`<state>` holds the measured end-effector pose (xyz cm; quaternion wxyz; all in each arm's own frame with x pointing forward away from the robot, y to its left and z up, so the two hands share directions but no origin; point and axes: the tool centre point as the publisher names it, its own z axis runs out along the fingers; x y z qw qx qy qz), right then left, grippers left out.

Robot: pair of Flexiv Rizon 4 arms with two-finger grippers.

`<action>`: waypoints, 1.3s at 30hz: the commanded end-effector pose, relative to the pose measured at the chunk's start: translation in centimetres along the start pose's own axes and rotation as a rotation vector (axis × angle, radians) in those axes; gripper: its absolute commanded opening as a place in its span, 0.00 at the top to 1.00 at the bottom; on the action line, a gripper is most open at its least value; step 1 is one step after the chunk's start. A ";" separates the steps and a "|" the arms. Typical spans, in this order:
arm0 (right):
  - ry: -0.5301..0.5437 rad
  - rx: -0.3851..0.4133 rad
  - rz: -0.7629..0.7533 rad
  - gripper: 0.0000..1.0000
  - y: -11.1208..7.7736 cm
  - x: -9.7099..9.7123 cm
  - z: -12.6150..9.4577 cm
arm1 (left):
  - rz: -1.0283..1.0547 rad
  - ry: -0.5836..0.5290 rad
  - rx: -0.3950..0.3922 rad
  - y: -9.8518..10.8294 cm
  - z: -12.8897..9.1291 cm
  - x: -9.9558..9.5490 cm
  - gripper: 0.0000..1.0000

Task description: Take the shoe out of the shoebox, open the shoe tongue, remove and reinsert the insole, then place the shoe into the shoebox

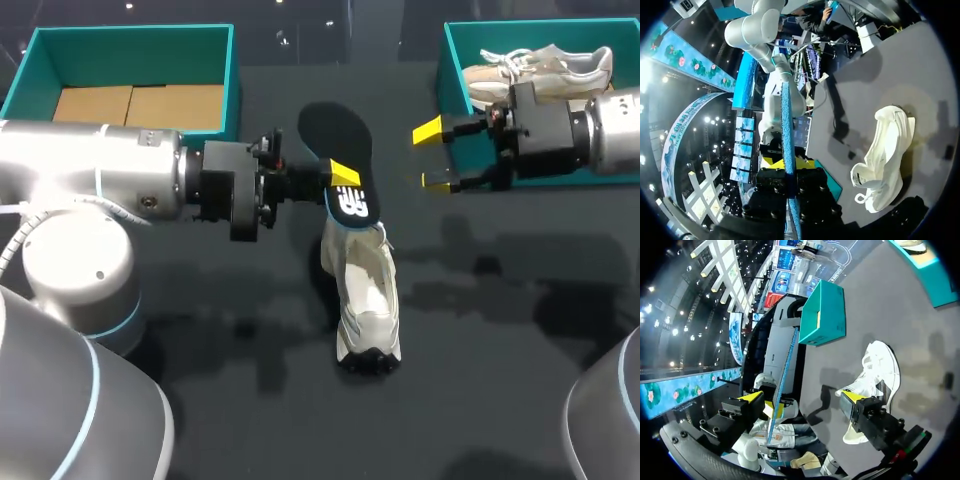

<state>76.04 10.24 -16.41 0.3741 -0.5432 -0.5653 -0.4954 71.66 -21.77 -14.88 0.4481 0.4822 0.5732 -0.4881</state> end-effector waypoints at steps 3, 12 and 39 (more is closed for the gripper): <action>0.040 -0.016 0.011 0.00 0.6 -0.5 1.3 | 0.057 -0.047 0.012 0.9 1.0 1.5 1.00; 0.091 -0.013 0.055 0.00 1.7 -1.2 3.3 | 0.139 -0.070 0.017 2.1 2.0 2.8 1.00; 0.129 0.047 0.091 0.45 1.1 -1.1 6.0 | 0.142 -0.037 0.066 4.4 4.7 3.1 1.00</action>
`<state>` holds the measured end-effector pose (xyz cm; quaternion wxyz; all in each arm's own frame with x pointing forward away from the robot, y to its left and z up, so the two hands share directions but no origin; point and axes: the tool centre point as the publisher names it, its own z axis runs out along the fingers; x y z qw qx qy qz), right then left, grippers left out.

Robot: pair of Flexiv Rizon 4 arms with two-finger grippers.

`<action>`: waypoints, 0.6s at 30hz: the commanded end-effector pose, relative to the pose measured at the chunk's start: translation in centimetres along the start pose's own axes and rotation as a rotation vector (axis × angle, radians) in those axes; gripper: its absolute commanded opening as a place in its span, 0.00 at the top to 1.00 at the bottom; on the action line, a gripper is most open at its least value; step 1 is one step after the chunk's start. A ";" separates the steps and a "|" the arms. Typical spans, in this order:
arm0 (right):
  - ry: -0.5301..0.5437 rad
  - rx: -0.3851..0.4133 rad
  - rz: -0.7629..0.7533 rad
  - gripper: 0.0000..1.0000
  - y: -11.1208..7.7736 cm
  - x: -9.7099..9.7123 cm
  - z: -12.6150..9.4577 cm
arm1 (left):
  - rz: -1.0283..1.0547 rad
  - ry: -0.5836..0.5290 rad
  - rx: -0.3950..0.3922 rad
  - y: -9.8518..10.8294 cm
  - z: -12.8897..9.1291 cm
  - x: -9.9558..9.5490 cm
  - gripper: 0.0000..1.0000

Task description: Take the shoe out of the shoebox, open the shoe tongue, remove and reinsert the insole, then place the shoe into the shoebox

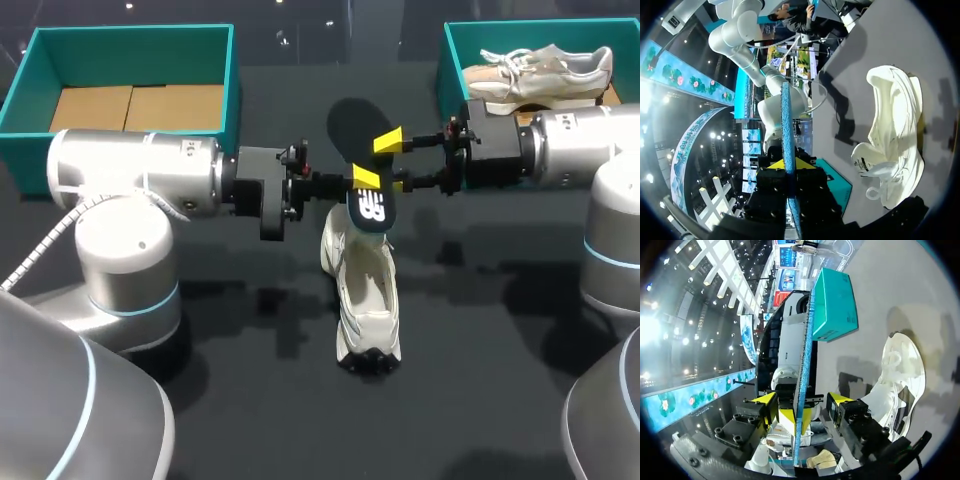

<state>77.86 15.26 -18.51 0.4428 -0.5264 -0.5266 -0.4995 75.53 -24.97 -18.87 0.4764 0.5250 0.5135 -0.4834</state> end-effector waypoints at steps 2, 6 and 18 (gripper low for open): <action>0.002 0.008 0.007 0.51 0.1 -0.2 0.6 | 0.006 0.005 0.003 0.3 1.0 0.3 1.00; 0.007 0.010 0.014 0.53 0.3 -0.3 0.9 | 0.010 0.009 0.005 0.4 1.3 0.5 1.00; 0.017 -0.007 0.028 0.64 0.8 -0.6 0.8 | 0.020 0.020 0.001 1.2 1.7 1.0 1.00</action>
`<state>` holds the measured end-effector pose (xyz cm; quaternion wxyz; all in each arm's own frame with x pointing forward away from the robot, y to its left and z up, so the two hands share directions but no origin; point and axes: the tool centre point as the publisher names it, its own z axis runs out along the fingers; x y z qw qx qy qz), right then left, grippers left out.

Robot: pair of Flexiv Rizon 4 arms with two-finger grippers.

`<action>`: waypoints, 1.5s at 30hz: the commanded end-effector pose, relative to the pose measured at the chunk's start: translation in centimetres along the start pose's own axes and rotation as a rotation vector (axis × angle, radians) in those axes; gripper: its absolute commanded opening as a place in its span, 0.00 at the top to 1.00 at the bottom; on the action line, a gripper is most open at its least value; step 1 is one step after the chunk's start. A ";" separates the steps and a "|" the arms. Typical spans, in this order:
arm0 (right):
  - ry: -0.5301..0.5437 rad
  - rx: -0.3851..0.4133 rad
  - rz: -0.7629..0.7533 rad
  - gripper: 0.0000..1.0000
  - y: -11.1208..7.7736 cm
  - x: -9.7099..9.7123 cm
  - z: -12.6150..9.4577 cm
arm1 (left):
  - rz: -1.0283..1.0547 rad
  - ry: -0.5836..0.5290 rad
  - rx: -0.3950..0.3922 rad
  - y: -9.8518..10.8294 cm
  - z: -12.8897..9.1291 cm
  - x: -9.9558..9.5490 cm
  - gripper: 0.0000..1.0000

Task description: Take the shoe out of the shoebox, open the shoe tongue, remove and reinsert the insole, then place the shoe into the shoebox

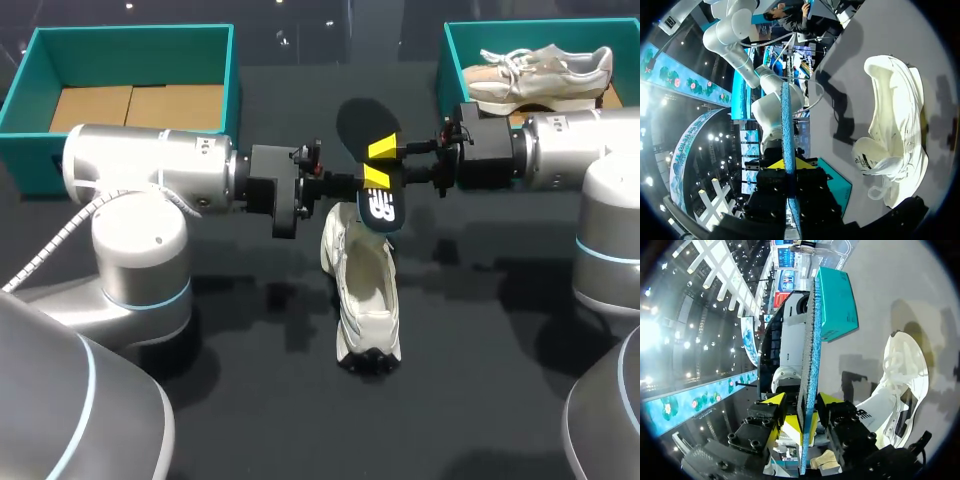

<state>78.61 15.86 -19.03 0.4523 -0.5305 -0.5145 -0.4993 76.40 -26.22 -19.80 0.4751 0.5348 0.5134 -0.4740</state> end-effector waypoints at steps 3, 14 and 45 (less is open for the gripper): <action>0.004 -0.004 0.002 0.66 0.3 -0.1 0.2 | 0.002 0.001 -0.001 0.4 0.4 0.3 1.00; 0.015 -0.007 0.005 0.86 0.7 -0.3 0.5 | 0.014 0.003 0.004 0.1 0.6 0.7 1.00; 0.027 -0.018 0.018 1.00 -1.2 -1.8 -0.4 | -0.031 0.206 -0.122 0.7 -6.7 -2.0 0.00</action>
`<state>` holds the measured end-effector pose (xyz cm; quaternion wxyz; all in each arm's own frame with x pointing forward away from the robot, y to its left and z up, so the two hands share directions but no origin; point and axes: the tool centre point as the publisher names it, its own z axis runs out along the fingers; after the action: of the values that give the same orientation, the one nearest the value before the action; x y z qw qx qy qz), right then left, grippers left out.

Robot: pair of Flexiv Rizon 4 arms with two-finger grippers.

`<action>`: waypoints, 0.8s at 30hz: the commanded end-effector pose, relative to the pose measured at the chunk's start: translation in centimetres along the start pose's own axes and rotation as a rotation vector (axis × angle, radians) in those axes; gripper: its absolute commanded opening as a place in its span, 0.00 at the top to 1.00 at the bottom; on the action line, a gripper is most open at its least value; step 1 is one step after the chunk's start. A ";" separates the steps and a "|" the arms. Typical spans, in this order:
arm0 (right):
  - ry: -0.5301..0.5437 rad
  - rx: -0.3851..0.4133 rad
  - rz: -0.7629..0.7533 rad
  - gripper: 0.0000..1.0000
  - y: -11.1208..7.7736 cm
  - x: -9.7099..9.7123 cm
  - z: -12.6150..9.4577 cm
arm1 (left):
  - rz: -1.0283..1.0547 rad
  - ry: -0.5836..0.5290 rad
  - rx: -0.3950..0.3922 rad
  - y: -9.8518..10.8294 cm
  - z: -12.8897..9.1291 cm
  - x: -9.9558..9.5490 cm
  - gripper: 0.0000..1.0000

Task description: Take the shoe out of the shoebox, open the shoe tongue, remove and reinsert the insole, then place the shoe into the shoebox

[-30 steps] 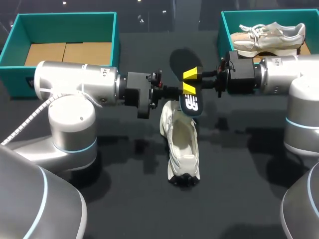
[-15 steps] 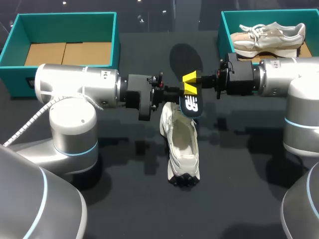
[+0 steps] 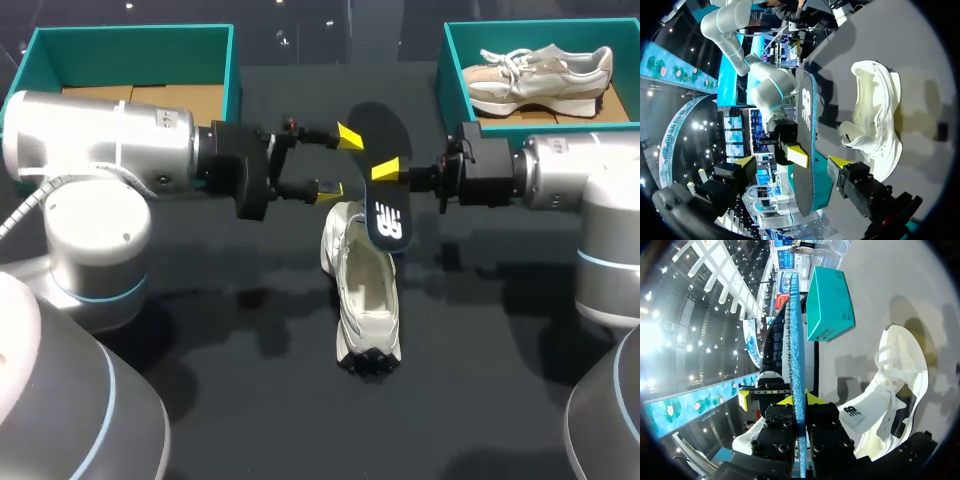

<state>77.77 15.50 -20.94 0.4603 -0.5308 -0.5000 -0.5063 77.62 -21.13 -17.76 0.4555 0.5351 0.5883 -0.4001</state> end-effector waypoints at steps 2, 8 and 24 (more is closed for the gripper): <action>-0.001 -0.005 0.000 1.00 -0.3 0.1 -0.1 | 0.000 0.035 0.003 -0.3 -1.5 -0.3 0.00; -0.001 -0.005 0.000 1.00 -0.3 0.1 -0.1 | -0.012 0.039 -0.020 0.4 -1.8 -0.7 0.00; -0.001 -0.005 0.000 1.00 -0.3 0.1 -0.1 | 0.094 0.540 0.094 4.7 -2.2 -7.8 0.00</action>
<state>77.54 15.33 -20.88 0.4595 -0.5313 -0.4991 -0.5075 81.01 -19.59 -10.78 0.3921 0.6114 0.6090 -0.3186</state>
